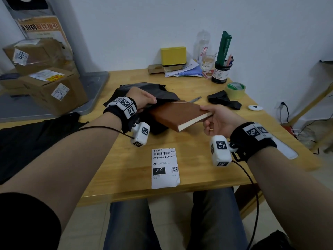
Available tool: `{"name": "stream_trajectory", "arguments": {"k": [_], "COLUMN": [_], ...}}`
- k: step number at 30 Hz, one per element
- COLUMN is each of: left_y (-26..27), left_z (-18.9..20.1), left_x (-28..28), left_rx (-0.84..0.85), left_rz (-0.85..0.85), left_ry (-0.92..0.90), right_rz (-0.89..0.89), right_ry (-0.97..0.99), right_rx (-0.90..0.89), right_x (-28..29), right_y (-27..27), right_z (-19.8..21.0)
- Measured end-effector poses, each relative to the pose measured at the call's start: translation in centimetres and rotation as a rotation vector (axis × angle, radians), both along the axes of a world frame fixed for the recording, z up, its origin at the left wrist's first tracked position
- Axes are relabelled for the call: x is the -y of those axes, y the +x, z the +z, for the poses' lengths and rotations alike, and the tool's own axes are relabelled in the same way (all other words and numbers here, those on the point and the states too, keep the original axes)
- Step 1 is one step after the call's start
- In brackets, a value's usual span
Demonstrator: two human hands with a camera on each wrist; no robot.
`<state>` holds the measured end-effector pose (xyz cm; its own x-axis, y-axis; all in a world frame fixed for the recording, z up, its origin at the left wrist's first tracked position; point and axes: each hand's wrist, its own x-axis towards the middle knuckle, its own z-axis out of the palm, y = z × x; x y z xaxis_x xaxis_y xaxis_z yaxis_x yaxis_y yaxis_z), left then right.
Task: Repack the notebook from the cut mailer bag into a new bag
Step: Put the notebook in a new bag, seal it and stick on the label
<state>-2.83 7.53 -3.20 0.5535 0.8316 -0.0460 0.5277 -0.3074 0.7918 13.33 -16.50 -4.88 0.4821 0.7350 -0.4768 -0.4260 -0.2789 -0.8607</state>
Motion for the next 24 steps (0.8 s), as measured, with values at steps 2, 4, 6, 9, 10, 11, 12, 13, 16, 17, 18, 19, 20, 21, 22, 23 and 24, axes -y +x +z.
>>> {"name": "stream_trajectory", "arguments": {"k": [2,4,6,9,10,11,12,13,16,17,18,19,20,21,22,23,24], "left_y": [-0.2,0.0,0.4,0.7,0.7,0.6,0.4,0.1,-0.9,-1.3,-1.6,-1.7,-1.7,-1.6,-1.4,-1.1,-0.9], "left_z": [0.4,0.9,1.2,1.5,1.5,1.6,1.7,1.8,1.9,1.9,1.9,1.9,1.9,2.0,2.1,2.1,2.2], "left_x": [0.3,0.9,1.9,3.0,3.1,3.3,3.4,3.4,2.6,2.2,1.9,1.8,1.9,2.3,2.7,3.1,3.3], "left_rx": [-0.015,-0.013,-0.011,-0.025,-0.031,-0.036,-0.043,-0.048,-0.015,0.008,0.023,0.032,0.037,0.032,0.017,0.002,-0.008], "left_rz": [-0.006,-0.047,-0.093,-0.137,-0.155,-0.172,-0.188,-0.196,-0.134,-0.102,-0.086,-0.093,-0.116,-0.142,-0.167,-0.188,-0.207], "left_ry": [0.027,0.028,0.041,0.067,0.071,0.073,0.076,0.08,0.103,0.116,0.127,0.129,0.125,0.124,0.128,0.14,0.153], "right_rz": [0.01,0.031,0.063,0.096,0.099,0.098,0.096,0.094,0.094,0.098,0.105,0.115,0.13,0.146,0.158,0.164,0.164], "right_ry": [0.01,0.006,-0.011,-0.027,-0.025,-0.021,-0.015,-0.009,0.008,0.013,0.015,0.015,0.012,0.01,0.01,0.012,0.017], "right_rx": [0.004,0.018,0.037,0.05,0.046,0.04,0.033,0.026,0.012,0.012,0.017,0.027,0.04,0.051,0.055,0.048,0.031], "right_x": [0.0,-0.3,-0.6,-1.4,-1.6,-1.8,-2.1,-2.3,-3.0,-3.2,-3.4,-3.8,-4.2,-4.6,-5.1,-5.6,-6.1], "right_y": [0.0,-0.1,-0.4,-0.8,-0.9,-1.0,-1.0,-1.0,-0.9,-0.9,-0.9,-1.1,-1.3,-1.6,-1.9,-2.1,-2.3], "right_z": [0.0,0.1,0.1,-0.1,-0.2,-0.3,-0.4,-0.5,-0.5,-0.5,-0.4,-0.4,-0.2,-0.1,0.0,0.0,0.0]}}
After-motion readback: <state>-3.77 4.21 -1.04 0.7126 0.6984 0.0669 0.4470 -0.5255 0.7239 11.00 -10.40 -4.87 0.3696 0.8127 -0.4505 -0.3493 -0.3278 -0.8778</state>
